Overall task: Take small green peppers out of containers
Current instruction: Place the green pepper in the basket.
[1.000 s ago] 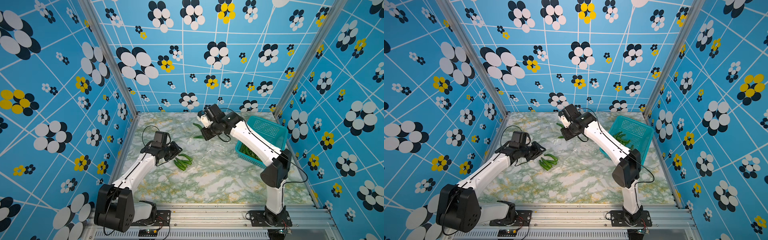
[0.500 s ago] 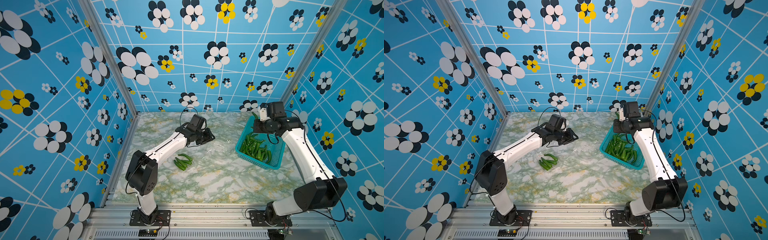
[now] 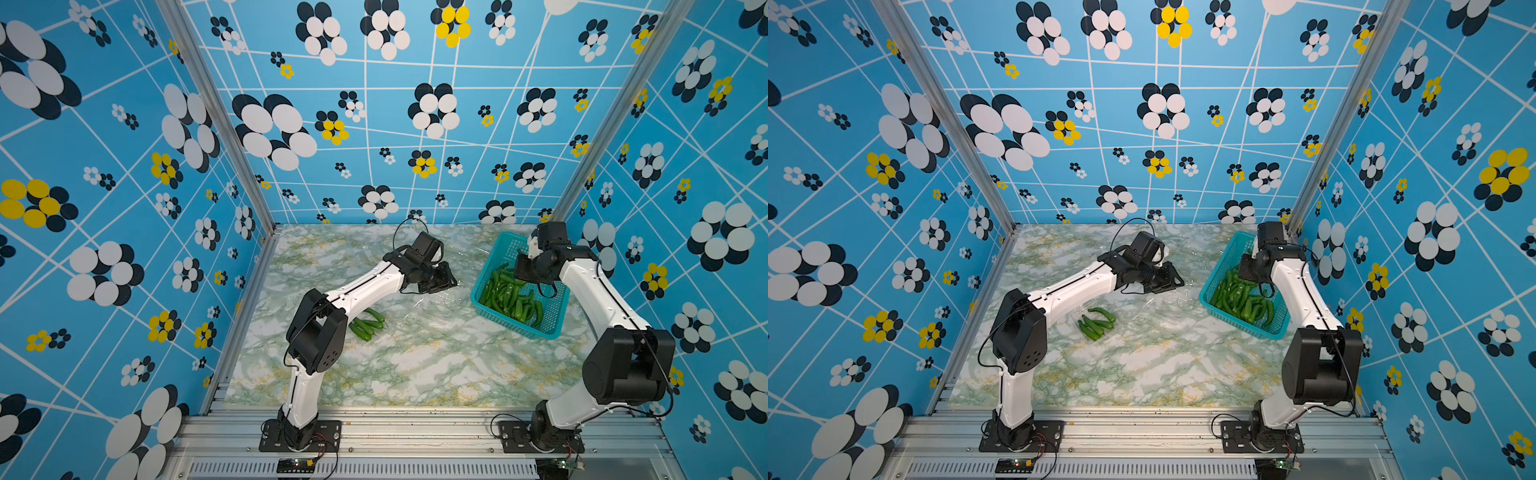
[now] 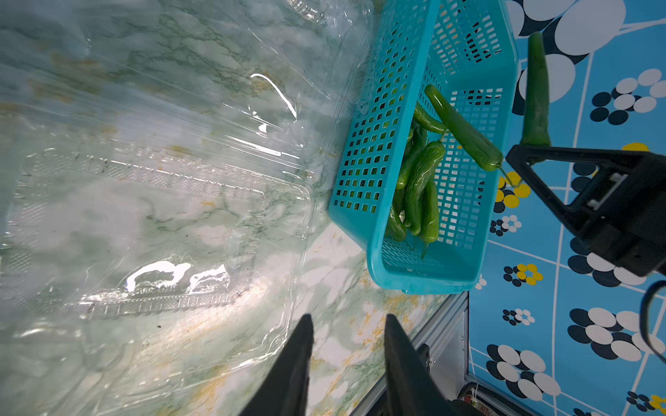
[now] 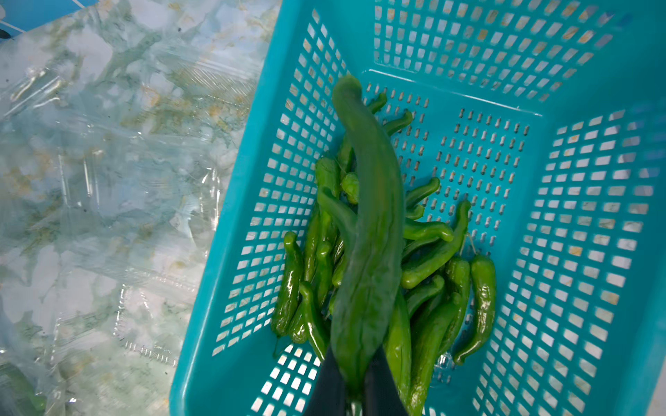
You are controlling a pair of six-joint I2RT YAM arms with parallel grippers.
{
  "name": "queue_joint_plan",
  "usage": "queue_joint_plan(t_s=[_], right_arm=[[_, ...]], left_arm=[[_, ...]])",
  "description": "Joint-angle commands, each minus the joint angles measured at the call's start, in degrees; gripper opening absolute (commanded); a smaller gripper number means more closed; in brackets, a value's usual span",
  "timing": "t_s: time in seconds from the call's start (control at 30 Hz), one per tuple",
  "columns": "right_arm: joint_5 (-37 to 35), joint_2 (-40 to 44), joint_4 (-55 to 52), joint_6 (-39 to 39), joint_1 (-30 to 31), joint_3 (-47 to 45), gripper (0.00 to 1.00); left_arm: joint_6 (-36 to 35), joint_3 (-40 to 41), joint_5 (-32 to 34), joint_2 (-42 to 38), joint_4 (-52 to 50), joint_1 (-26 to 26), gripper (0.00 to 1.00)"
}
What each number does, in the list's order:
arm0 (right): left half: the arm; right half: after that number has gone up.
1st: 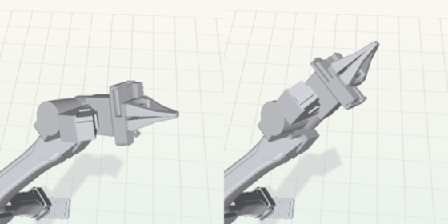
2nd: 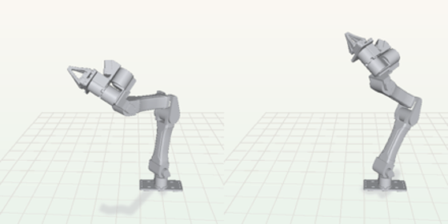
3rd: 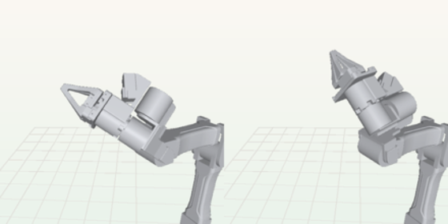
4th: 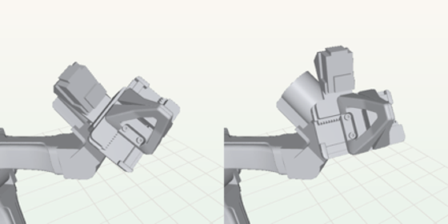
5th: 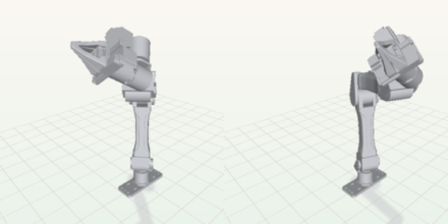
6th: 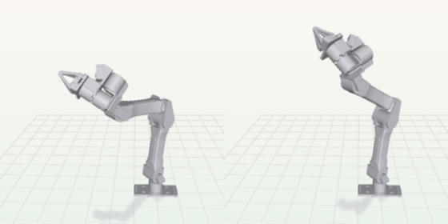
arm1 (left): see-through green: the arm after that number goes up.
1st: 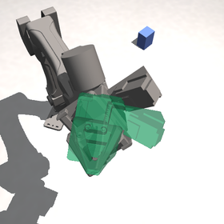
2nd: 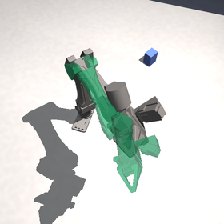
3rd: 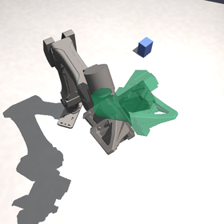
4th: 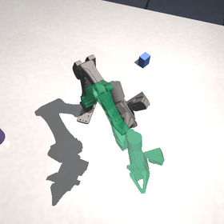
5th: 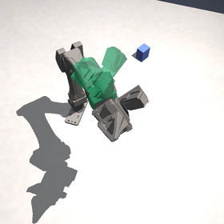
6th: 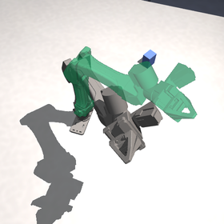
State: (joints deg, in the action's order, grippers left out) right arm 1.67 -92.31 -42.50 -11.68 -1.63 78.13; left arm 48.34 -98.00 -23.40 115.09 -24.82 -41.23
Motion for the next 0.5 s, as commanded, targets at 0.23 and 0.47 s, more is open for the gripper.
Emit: queue_joint_plan(t_s=[0.23,0.47], right_arm=[[4.11,-1.02,-0.37,-1.46,0.82,-3.77,0.24],[0.96,2.39,-2.06,-0.98,2.51,-3.1,0.46]], left_arm=[[-1.23,7.33,0.69,-6.88,1.46,4.3,0.35],[-1.04,15.23,1.86,-12.98,2.98,7.69,0.35]])
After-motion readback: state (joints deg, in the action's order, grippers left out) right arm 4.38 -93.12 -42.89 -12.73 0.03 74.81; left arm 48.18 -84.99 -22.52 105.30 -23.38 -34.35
